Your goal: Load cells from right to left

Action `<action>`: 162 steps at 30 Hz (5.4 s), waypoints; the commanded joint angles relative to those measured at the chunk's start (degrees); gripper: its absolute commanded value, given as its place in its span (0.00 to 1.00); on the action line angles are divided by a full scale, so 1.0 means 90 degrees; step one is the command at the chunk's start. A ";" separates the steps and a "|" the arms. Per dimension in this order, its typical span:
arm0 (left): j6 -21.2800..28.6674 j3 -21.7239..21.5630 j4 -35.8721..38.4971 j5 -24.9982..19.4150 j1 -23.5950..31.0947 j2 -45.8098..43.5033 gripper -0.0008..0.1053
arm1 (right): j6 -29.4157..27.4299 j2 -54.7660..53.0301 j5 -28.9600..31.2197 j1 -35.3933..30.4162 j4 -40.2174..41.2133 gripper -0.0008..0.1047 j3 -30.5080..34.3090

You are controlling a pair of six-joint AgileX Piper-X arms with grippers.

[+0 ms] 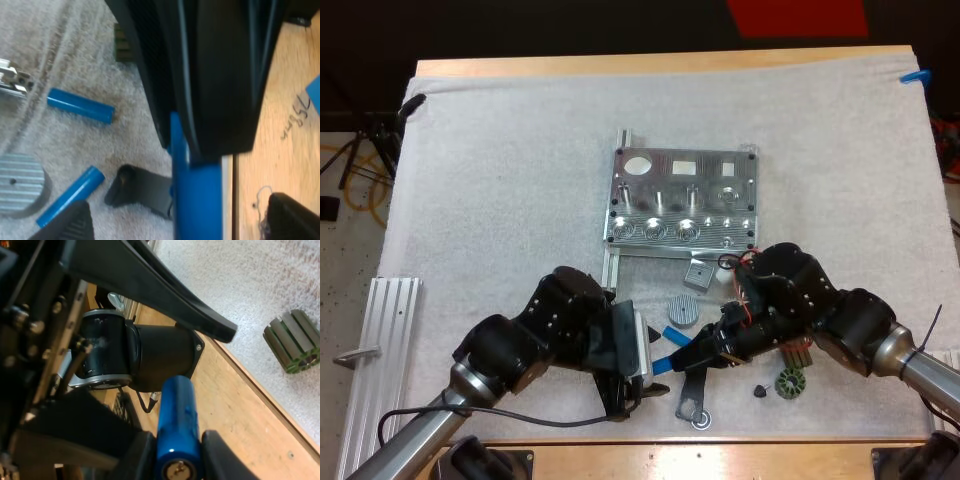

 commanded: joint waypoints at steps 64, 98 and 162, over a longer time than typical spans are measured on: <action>-0.3129 -0.0948 0.0270 -0.3669 0.0816 -0.1224 0.66 | -0.5989 0.2020 0.6600 -0.0505 0.4631 0.12 -0.4226; -0.2893 -0.0914 -0.0187 -0.3668 0.0816 -0.1224 0.66 | -0.8367 0.3545 0.7469 -0.0911 0.3759 0.12 -0.4402; -0.2893 -0.0914 -0.0187 -0.3536 0.0816 -0.1224 0.66 | -0.8296 0.3299 0.7132 -0.0908 0.3590 0.48 -0.4379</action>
